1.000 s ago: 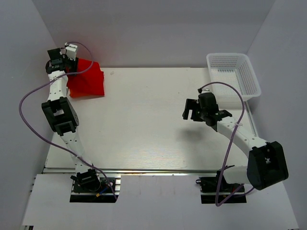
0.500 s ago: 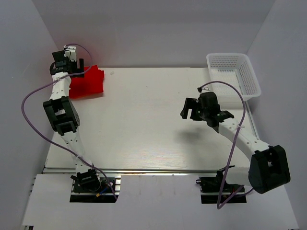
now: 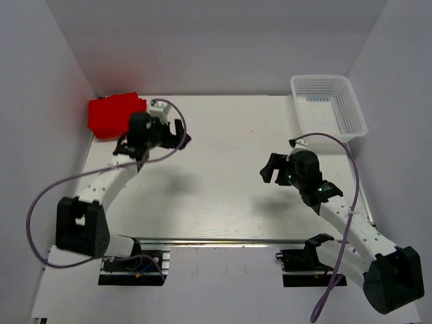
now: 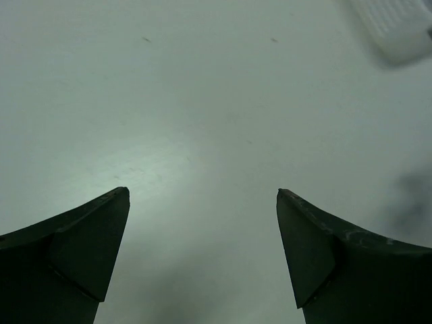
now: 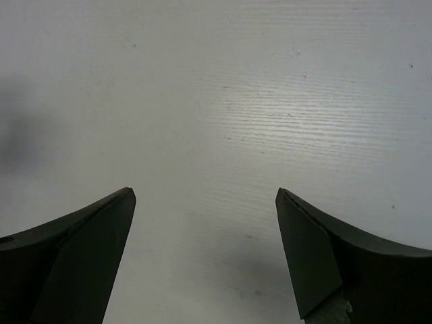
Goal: Fold and stack the t-shirts
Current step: Put the neatly folded tshirt into the corner of the board with the left arm
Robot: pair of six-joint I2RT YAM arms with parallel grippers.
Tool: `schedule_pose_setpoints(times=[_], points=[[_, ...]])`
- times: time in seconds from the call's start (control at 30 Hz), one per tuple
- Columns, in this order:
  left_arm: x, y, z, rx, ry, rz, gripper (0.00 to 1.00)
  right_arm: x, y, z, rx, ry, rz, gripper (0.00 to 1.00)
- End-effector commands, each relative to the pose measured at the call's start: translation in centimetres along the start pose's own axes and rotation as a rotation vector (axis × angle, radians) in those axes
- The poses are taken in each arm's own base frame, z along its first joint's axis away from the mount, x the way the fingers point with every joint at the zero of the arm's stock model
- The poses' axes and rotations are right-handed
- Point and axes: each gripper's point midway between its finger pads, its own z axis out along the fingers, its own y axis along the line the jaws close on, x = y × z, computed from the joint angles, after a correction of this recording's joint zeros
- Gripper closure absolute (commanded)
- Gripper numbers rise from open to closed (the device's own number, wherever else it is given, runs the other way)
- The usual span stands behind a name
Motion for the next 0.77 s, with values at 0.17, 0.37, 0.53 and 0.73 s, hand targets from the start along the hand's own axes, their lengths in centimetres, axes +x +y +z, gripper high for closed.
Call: schedule_pose_setpoints(times=[0.17,0.37,0.53,0.73], points=[[8.1,-8.0,-2.3,0.057,-0.002,-0.057,0.00,1.2,-0.4,-1.4,-0.017,-0.042,-0.002,0.10],[12.9,-11.4,-1.7,0.039,0.106,0.041,0.00,2.9,-2.2,-1.9,0.049,-0.030,0.008,0.10],[12.1,-13.0,-2.0,0.038,0.071,0.082,0.00,2.5,-2.1,-2.4,0.041,-0.076,0.020,0.10],[11.7,-13.6,-2.4,0.035,0.041,0.103,0.00,2.5,-2.3,-2.4,0.040,-0.082,0.001,0.10]])
